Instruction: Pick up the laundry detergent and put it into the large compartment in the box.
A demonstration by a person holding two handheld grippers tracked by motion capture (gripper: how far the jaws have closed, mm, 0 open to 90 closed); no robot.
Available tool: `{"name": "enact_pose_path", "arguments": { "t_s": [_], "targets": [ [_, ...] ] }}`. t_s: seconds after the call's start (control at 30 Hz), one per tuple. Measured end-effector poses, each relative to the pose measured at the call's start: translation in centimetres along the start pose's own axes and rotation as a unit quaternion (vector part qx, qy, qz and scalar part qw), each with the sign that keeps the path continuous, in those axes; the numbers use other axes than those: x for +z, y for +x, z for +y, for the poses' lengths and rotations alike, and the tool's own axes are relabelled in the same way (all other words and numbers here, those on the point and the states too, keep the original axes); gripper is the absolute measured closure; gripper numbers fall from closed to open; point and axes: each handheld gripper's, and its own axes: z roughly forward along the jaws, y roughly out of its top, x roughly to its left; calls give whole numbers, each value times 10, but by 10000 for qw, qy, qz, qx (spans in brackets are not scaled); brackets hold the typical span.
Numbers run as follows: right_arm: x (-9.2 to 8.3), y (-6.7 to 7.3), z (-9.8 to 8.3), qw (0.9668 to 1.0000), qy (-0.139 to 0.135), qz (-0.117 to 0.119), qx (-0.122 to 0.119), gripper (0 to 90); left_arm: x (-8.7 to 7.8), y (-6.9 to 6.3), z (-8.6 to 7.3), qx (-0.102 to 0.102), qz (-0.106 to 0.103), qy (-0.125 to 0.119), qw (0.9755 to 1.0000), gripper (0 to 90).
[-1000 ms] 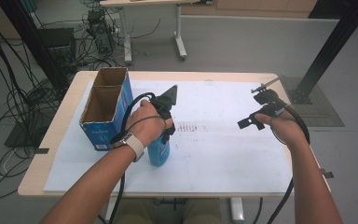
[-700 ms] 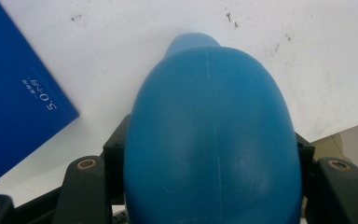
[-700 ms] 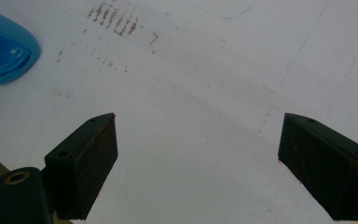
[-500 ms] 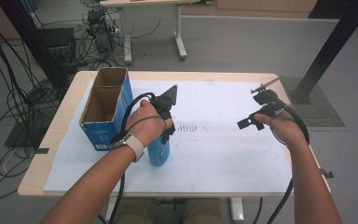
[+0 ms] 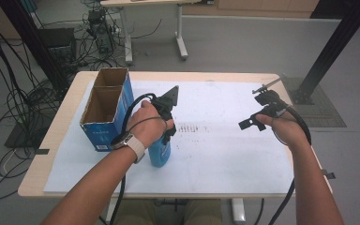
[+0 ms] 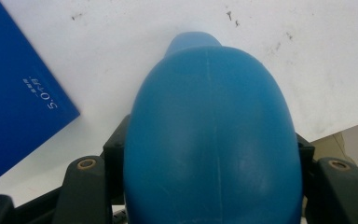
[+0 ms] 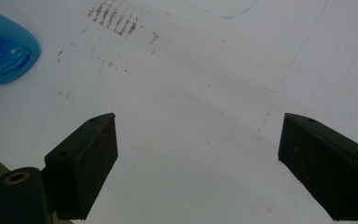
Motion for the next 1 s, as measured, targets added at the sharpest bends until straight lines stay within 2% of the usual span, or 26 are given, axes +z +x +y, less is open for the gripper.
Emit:
{"name": "enact_pose_path", "arguments": {
  "t_s": [1.0],
  "targets": [
    [-4, 0, -4, 10000, -37, -8, 18, 117, 0, -1, -1, -11, 5, 11, 10000, 398]
  ]
}}
